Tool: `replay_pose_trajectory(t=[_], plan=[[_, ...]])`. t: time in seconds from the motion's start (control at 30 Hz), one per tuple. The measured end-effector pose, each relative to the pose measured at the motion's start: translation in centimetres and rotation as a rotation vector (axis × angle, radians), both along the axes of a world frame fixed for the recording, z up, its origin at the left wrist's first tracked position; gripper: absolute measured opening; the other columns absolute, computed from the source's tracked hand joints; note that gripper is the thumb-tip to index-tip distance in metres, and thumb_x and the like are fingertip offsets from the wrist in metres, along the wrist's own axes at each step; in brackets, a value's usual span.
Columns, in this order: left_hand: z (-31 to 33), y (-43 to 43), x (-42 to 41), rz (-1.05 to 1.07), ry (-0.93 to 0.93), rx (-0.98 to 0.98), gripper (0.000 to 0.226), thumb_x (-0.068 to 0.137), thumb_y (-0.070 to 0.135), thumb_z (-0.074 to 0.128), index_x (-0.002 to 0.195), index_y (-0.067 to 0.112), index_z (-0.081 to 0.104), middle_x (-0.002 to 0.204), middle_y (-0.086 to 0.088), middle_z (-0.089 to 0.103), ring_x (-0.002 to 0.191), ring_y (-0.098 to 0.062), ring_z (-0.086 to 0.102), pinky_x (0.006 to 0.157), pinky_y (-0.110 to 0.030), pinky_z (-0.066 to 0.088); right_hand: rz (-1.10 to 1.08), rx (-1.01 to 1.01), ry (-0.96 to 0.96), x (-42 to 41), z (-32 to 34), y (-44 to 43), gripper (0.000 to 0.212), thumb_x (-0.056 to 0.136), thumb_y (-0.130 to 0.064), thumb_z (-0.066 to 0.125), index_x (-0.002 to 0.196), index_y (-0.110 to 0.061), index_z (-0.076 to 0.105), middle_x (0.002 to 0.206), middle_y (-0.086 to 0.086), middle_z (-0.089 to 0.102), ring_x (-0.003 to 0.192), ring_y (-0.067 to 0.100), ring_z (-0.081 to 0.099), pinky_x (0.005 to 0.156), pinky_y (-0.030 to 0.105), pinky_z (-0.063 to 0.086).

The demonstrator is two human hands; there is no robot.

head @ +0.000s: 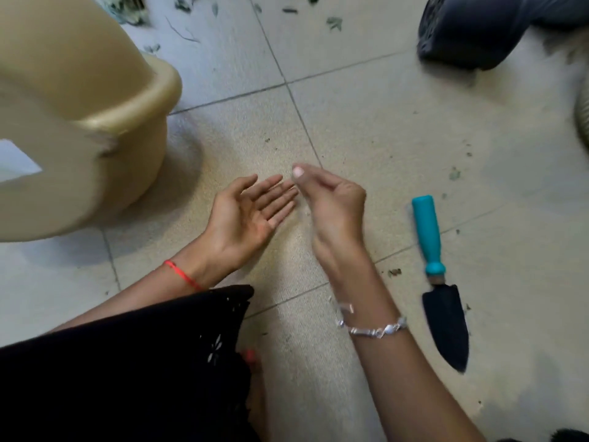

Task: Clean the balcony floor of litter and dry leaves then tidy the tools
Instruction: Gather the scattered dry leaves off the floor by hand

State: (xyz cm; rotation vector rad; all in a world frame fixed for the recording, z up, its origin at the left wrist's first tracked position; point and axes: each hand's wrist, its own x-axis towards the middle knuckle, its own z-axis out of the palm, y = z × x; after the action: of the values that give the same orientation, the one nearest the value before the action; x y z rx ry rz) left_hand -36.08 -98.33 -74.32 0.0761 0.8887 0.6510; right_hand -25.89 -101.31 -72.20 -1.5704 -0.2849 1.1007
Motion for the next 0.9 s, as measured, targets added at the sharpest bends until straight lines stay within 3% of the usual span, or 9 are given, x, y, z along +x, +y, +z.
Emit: replay_pose_trajectory(t=[0.17, 0.27, 0.37, 0.47, 0.57, 0.63, 0.73, 0.83, 0.9], plan=[[0.5, 0.6, 0.7, -0.019, -0.13, -0.06, 0.038, 0.098, 0.023, 0.031, 0.105, -0.001, 0.06, 0.1, -0.019, 0.069, 0.087, -0.026, 0.07, 0.084, -0.039, 0.053, 0.337, 0.058, -0.586, -4.3, 0.0, -1.9, 0.028, 0.085, 0.002, 0.056, 0.106, -0.01, 0.071, 0.106, 0.009, 0.071, 0.102, 0.017, 0.065, 0.095, 0.025, 0.048], [0.5, 0.7, 0.8, 0.016, -0.071, -0.089, 0.03, 0.096, 0.015, 0.037, 0.087, 0.001, 0.063, 0.083, -0.014, 0.07, 0.068, -0.021, 0.071, 0.065, -0.029, 0.059, 0.158, 0.151, -0.58, -2.6, 0.5, -2.1, 0.025, 0.083, 0.006, 0.059, 0.099, -0.006, 0.073, 0.097, 0.003, 0.072, 0.087, 0.01, 0.067, 0.082, 0.015, 0.051], [-0.3, 1.1, 0.3, 0.092, -0.038, -0.072, 0.05, 0.099, 0.017, 0.036, 0.063, 0.002, 0.069, 0.077, -0.014, 0.071, 0.067, -0.023, 0.071, 0.06, -0.028, 0.059, 0.14, 0.097, -0.784, 0.6, -1.1, -1.5, 0.024, 0.088, 0.001, 0.055, 0.108, -0.004, 0.068, 0.11, 0.004, 0.068, 0.102, 0.012, 0.063, 0.093, 0.017, 0.045], [-0.8, 1.8, -0.6, 0.114, 0.012, -0.001, 0.054, 0.098, 0.018, 0.038, 0.056, 0.007, 0.07, 0.074, -0.008, 0.071, 0.068, -0.018, 0.071, 0.063, -0.024, 0.058, 0.521, -0.121, -0.969, 2.4, -3.9, -1.2, 0.05, 0.098, -0.027, 0.044, 0.144, -0.009, 0.033, 0.151, 0.006, 0.031, 0.141, 0.016, 0.025, 0.115, 0.023, 0.015], [-1.1, 2.4, -1.1, 0.097, 0.062, 0.053, 0.05, 0.098, 0.02, 0.039, 0.058, 0.011, 0.069, 0.069, -0.002, 0.065, 0.06, -0.011, 0.065, 0.058, -0.019, 0.054, 0.721, -0.14, -1.159, 1.0, -5.6, -2.0, 0.063, 0.098, -0.04, 0.038, 0.15, -0.013, 0.013, 0.158, 0.004, 0.007, 0.146, 0.015, 0.002, 0.119, 0.031, -0.001], [-1.1, 2.6, -1.2, 0.102, 0.057, 0.061, 0.046, 0.098, 0.021, 0.038, 0.065, 0.011, 0.067, 0.068, -0.001, 0.062, 0.057, -0.009, 0.06, 0.055, -0.018, 0.052, 0.665, -0.064, -1.208, -0.7, -6.1, -2.7, 0.052, 0.098, -0.022, 0.047, 0.144, -0.007, 0.031, 0.153, 0.009, 0.026, 0.143, 0.019, 0.019, 0.118, 0.033, 0.014], [-1.3, 2.7, -0.9, 0.087, 0.042, 0.056, 0.035, 0.1, 0.022, 0.036, 0.078, 0.011, 0.061, 0.067, 0.0, 0.06, 0.055, -0.008, 0.057, 0.053, -0.017, 0.05, 0.529, -0.005, -1.329, -2.3, -6.5, -3.8, 0.042, 0.074, 0.013, 0.068, 0.115, 0.005, 0.062, 0.123, 0.019, 0.061, 0.117, 0.029, 0.057, 0.098, 0.034, 0.046], [-1.4, 2.6, -0.4, 0.048, 0.05, 0.061, 0.032, 0.1, 0.025, 0.037, 0.083, 0.012, 0.06, 0.068, 0.0, 0.061, 0.059, -0.008, 0.059, 0.055, -0.017, 0.051, 0.539, 0.026, -1.417, -2.4, -5.5, -4.2, 0.032, 0.054, 0.016, 0.08, 0.082, 0.005, 0.07, 0.088, 0.016, 0.07, 0.084, 0.027, 0.069, 0.071, 0.024, 0.055], [-1.3, 2.6, -0.2, 0.031, 0.082, 0.077, 0.032, 0.1, 0.026, 0.036, 0.087, 0.012, 0.061, 0.07, 0.001, 0.065, 0.063, -0.008, 0.064, 0.059, -0.017, 0.053, 0.561, 0.02, -1.465, -2.3, -4.5, -4.1, 0.03, 0.046, 0.016, 0.082, 0.063, -0.002, 0.066, 0.069, 0.008, 0.064, 0.065, 0.02, 0.062, 0.051, 0.019, 0.048]])
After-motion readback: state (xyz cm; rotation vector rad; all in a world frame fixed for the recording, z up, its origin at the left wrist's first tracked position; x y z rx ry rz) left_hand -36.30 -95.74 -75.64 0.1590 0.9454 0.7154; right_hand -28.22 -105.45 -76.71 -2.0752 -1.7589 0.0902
